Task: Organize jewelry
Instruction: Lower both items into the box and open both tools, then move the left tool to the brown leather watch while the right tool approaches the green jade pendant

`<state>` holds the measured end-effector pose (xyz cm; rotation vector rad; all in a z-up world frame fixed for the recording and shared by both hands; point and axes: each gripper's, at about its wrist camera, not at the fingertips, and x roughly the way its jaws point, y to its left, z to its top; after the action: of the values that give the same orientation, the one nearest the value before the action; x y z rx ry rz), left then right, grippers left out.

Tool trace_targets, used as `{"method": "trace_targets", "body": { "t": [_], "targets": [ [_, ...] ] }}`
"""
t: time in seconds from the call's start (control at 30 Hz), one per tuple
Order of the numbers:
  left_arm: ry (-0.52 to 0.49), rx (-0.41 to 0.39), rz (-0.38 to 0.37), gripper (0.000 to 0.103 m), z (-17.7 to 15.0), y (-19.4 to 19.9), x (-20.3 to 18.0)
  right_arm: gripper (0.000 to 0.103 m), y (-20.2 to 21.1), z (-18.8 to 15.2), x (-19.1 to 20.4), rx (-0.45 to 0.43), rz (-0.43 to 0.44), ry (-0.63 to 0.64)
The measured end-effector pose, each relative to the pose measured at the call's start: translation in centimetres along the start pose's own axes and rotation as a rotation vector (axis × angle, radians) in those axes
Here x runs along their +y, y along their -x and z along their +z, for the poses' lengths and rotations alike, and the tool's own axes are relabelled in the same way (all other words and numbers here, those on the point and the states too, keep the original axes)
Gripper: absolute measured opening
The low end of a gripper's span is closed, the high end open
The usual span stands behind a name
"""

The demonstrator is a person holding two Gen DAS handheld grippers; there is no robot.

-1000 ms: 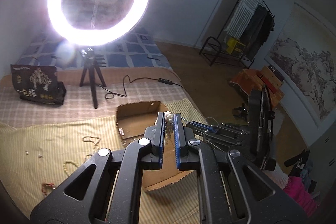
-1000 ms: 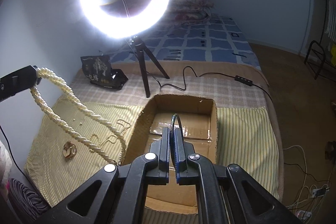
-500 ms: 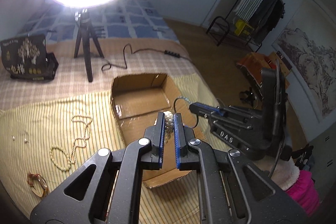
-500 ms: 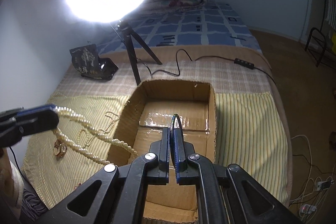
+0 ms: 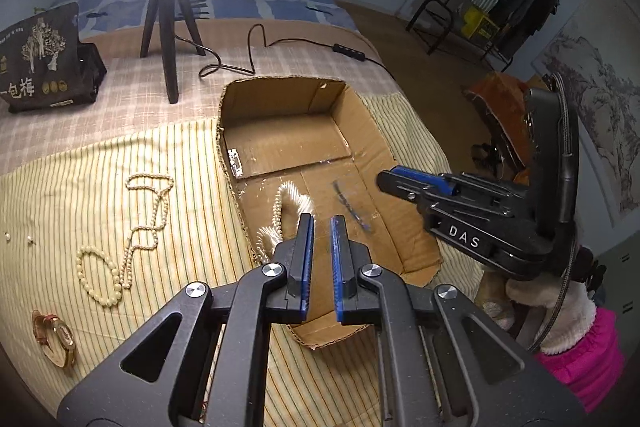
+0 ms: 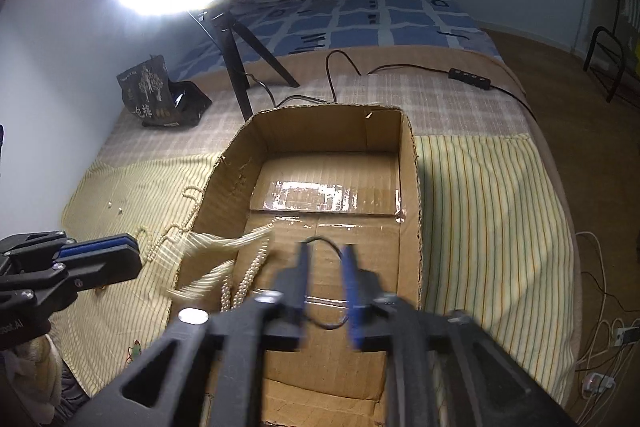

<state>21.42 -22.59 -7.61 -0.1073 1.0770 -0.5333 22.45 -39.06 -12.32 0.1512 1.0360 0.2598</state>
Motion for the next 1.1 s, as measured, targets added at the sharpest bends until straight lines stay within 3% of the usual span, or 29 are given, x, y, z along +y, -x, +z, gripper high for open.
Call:
{"method": "trace_targets", "body": {
  "t": [0.07, 0.13, 0.2, 0.4, 0.77, 0.9, 1.03, 1.1],
  "targets": [
    [-0.025, 0.009, 0.011, 0.006, -0.2, -0.2, -0.1, 0.032, 0.2, -0.1, 0.2, -0.008, -0.005, 0.0],
    [-0.035, 0.013, 0.023, 0.02, -0.5, -0.1, -0.1, 0.049, 0.5, -0.1, 0.2, -0.015, -0.025, -0.001],
    [-0.031, 0.0, 0.03, 0.029, -0.7, 0.4, 0.2, 0.06, 0.9, -0.1, 0.2, -0.03, -0.042, -0.003],
    [-0.022, -0.029, 0.053, 0.029, -1.0, 2.1, 1.4, 0.074, 2.1, -0.2, 0.7, -0.048, -0.074, -0.003],
    [-0.009, -0.101, 0.124, 0.029, -2.5, 7.4, 5.4, 0.074, 4.4, -1.6, 3.5, -0.06, -0.112, 0.036],
    [0.01, -0.138, 0.164, 0.029, -3.4, 10.0, 7.8, 0.084, 5.5, -2.4, 4.7, -0.077, -0.136, 0.05],
    [0.037, -0.155, 0.206, 0.029, -4.6, 12.2, 10.5, 0.084, 6.7, -3.4, 5.9, -0.103, -0.149, 0.061],
    [0.055, -0.164, 0.227, 0.036, -5.2, 13.1, 11.8, 0.084, 7.2, -3.8, 6.7, -0.118, -0.132, 0.063]
  ]
}}
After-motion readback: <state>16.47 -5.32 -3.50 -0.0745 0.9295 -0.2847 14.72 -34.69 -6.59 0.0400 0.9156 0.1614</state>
